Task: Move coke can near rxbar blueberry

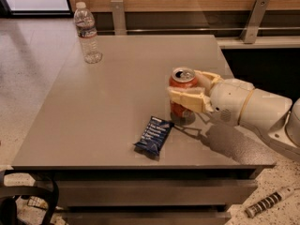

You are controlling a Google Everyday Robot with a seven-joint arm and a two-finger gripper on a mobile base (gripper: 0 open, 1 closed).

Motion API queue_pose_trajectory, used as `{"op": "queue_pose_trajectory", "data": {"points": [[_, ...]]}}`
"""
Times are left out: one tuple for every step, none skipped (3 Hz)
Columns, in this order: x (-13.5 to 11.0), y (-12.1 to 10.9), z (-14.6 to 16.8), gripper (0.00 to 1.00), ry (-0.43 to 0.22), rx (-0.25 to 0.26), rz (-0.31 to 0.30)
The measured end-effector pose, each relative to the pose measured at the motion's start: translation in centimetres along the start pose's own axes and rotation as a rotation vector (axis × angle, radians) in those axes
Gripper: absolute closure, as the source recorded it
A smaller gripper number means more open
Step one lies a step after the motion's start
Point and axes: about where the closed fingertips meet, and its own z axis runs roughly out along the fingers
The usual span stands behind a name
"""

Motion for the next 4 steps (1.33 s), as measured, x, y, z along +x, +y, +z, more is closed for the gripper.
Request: {"op": "queue_pose_trajectory", "data": {"points": [[1.8,1.2,-1.5,1.0,0.017,0.036,-0.001],[2.6,1.5,-2.6,1.0,0.02,0.066,-0.002],[2.5,1.6,-2.5,0.82,0.02,0.062,-0.004],[2.4,1.7,-2.3,0.59,0.02,0.059,-0.005]]}}
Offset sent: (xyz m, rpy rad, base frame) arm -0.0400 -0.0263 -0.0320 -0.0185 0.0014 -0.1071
